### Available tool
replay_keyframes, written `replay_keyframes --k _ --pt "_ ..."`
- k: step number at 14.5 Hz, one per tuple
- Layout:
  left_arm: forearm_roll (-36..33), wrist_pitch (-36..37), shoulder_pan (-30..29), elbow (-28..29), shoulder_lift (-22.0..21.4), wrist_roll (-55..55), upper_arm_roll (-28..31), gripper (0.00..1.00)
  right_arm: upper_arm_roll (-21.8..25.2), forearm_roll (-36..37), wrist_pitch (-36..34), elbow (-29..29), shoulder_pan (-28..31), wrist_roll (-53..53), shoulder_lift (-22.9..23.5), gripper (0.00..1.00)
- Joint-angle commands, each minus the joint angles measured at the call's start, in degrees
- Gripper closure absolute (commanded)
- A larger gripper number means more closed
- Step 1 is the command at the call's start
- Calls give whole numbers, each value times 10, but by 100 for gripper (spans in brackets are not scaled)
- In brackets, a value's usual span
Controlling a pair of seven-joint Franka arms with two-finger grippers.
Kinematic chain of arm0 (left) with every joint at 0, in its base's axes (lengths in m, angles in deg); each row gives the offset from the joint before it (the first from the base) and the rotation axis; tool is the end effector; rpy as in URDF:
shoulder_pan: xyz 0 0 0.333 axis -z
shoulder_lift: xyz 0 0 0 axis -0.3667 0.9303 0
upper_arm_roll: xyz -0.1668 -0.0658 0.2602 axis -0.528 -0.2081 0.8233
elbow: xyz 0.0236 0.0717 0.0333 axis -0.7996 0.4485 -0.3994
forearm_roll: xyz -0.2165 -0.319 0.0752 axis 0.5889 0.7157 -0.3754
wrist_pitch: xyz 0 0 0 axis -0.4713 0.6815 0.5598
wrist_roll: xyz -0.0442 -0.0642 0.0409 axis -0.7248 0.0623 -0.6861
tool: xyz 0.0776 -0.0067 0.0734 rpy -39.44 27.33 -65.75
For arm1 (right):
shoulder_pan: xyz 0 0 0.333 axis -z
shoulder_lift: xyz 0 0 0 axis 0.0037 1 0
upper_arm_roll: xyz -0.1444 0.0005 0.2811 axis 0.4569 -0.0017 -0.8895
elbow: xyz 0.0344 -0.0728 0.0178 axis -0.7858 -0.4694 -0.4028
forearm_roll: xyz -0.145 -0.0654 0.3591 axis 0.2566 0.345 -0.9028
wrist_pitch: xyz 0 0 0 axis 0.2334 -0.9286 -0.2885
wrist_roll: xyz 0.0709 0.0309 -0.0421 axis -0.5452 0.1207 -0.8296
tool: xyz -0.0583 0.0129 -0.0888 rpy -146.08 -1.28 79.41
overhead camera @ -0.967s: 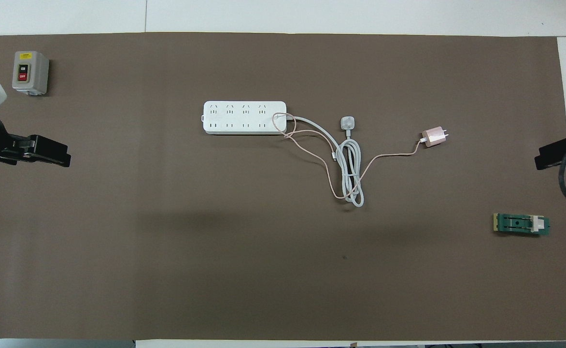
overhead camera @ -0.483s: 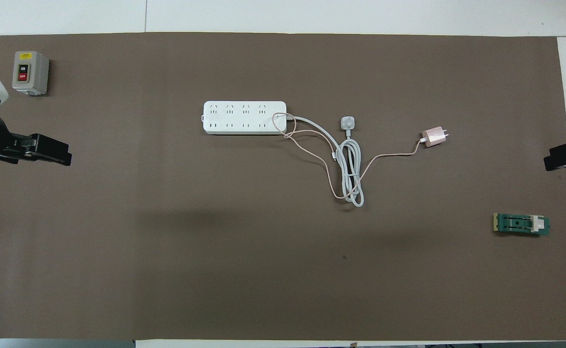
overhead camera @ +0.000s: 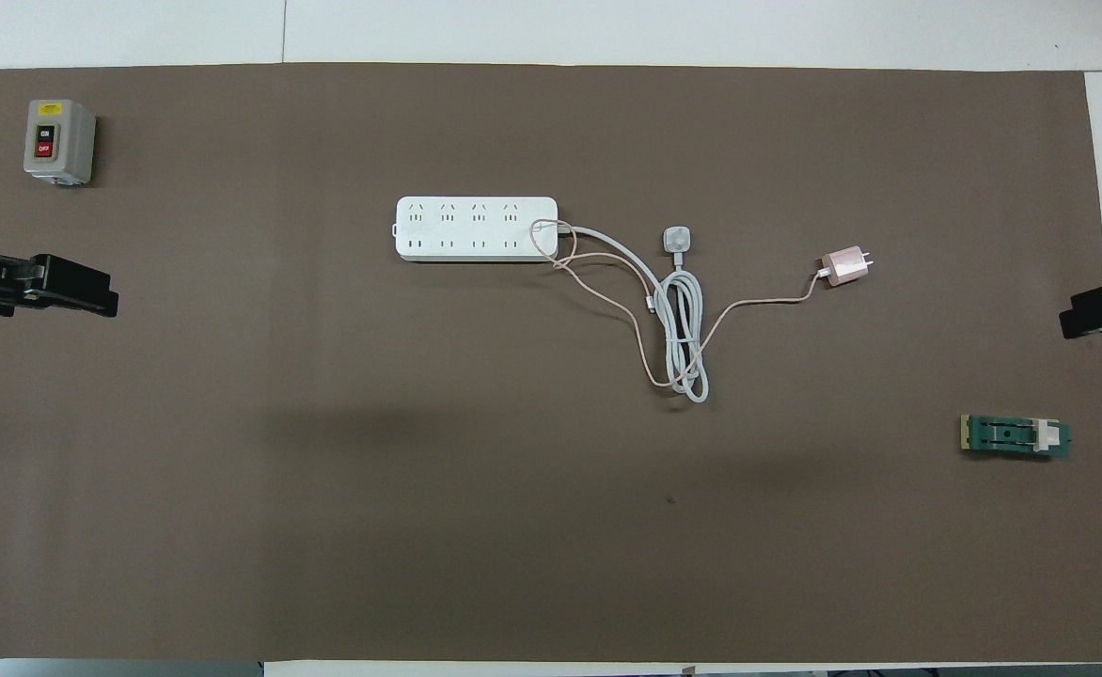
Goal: Plug charger into power strip
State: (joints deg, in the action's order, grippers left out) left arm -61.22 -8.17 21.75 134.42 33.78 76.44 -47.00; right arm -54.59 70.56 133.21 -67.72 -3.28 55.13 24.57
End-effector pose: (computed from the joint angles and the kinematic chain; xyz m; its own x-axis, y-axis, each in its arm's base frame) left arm 0.5488 -0.0270 0.5951 0.9952 -0.0846 -0.0491 -0.0834 -0.9962 0.0269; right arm 0.5270 -0.0445 0.6333 0.9963 0.0297 -0.0801 0.0317 -0.9992 0.0242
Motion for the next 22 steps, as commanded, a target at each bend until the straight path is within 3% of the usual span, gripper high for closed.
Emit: replay_keyframes --k 1,4,14,16,22 --pt "-1 0 -1 1 -5 -4 -2 0 -5 -16 27 -35 11 23 1 0" --pt "-6 3 7 -9 3 1 -3 0 -5 -73 39 -61 21 120 9 0" --pt "-22 17 42 -30 25 20 -9 0 -4 -233 99 -63 69 331 144 0" --pt "-17 16 44 -36 35 15 -12 0 -4 -259 134 -88 75 363 153 0" --pt "185 -38 35 -26 72 -45 -11 0 1 -358 141 -58 102 393 252 0"
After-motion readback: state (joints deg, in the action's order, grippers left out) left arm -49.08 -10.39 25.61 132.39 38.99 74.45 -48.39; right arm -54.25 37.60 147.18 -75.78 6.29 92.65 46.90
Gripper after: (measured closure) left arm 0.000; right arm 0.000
